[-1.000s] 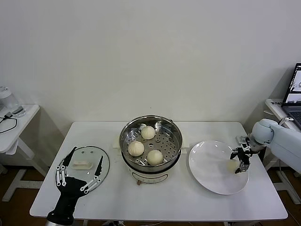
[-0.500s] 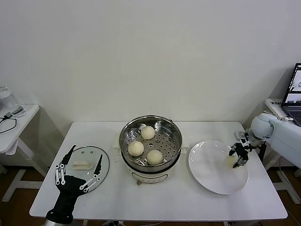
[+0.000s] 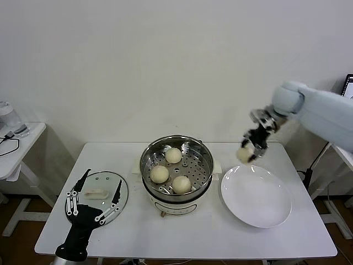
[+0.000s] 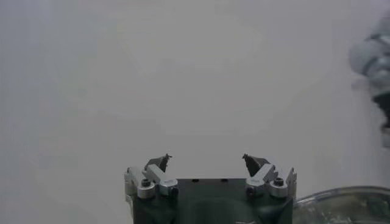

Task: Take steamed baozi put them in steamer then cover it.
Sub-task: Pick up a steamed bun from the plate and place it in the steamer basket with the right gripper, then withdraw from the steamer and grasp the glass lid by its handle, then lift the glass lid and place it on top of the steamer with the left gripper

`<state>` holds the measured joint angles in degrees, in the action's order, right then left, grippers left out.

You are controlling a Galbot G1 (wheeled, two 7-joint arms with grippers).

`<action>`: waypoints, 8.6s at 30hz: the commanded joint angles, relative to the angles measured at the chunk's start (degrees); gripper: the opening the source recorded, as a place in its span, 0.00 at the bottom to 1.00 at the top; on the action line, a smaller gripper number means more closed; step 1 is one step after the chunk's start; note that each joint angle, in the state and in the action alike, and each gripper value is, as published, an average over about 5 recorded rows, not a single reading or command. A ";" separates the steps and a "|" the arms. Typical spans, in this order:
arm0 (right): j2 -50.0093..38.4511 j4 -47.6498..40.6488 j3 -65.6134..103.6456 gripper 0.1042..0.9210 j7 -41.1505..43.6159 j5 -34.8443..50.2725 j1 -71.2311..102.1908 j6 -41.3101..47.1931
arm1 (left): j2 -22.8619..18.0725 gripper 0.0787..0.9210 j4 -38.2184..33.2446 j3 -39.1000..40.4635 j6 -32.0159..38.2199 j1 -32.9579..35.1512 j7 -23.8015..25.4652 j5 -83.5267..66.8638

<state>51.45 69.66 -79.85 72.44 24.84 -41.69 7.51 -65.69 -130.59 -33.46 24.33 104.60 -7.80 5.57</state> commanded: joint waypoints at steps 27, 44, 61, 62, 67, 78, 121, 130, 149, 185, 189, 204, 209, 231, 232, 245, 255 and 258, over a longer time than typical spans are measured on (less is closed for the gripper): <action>18.64 -3.00 -5.33 0.67 -5.97 -1.27 5.12 3.15 | -0.02 0.88 -0.06 -1.40 -0.06 -0.12 -0.14 -1.07; 20.24 -4.96 -6.15 0.70 -6.85 -3.79 6.88 3.18 | -0.10 0.88 0.03 -1.42 0.29 -0.01 -0.24 -1.00; 13.10 0.83 1.67 0.88 -8.55 -1.95 6.42 3.67 | -0.37 0.88 0.27 -1.92 -0.62 -0.06 -0.71 1.02; 11.48 2.07 3.40 0.88 -9.28 -0.91 6.21 3.76 | -0.39 0.88 0.41 -2.03 -0.60 -0.07 -0.77 1.52; 2.40 7.30 10.29 0.88 -22.95 6.35 6.45 0.65 | -0.52 0.88 0.80 -2.34 -1.39 -0.81 -1.47 3.40; -16.76 19.60 32.30 0.88 -85.84 10.48 32.81 -17.29 | -0.68 0.88 3.92 -1.72 -5.31 -5.77 -9.31 11.17; 16.67 22.19 106.34 0.88 -85.35 -13.50 114.80 -29.29 | -0.13 0.88 41.24 -6.19 -13.49 -15.48 -11.41 62.03; 17.32 22.09 106.43 0.88 -84.31 -13.98 114.72 -29.40 | -1.24 0.88 45.39 -5.16 -12.29 -18.82 -13.64 64.70; 17.68 20.96 106.37 0.88 -82.01 -15.55 114.74 -30.07 | -2.17 0.88 46.73 -2.84 -12.89 -24.14 -14.87 66.63; 18.27 21.02 107.08 0.88 -81.62 -17.25 115.44 -30.41 | -2.70 0.88 53.04 -0.14 -15.12 -32.58 -13.39 65.41; 18.33 20.98 107.07 0.88 -81.64 -17.28 115.32 -30.41 | -2.60 0.80 53.09 -0.17 -15.46 -32.48 -12.74 64.69; 18.81 21.47 107.07 0.88 -81.77 -17.84 115.18 -30.35 | -2.27 0.29 52.93 0.90 -14.55 -31.80 -10.96 61.12; 18.95 21.68 106.86 0.88 -81.78 -18.03 115.09 -30.33 | -1.98 0.14 49.93 0.51 -14.39 -30.36 -10.62 59.08; 20.19 21.46 107.53 0.88 -82.09 -17.54 115.69 -27.38 | 3.22 0.13 3.61 0.47 -34.63 -28.37 1.16 51.39; 20.44 21.45 107.60 0.88 -82.09 -17.59 115.74 -27.39 | 3.18 0.13 2.60 2.78 -36.12 -29.37 1.79 51.72; 24.04 21.29 110.10 0.88 -82.68 -18.45 115.22 -27.46 | -5.94 0.13 6.23 30.69 -51.08 -41.14 10.35 60.25; 25.18 19.96 111.25 0.88 -82.68 -18.89 114.59 -27.74 | -11.36 0.13 15.51 38.05 -57.74 -47.15 15.66 66.33; 25.23 19.71 111.47 0.88 -82.67 -18.88 114.46 -27.76 | -12.71 0.13 18.36 38.51 -58.00 -48.29 16.60 68.69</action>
<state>75.92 89.82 31.03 -10.19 6.04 72.87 -20.23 -72.81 -119.48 -4.62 -26.68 62.80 3.38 67.53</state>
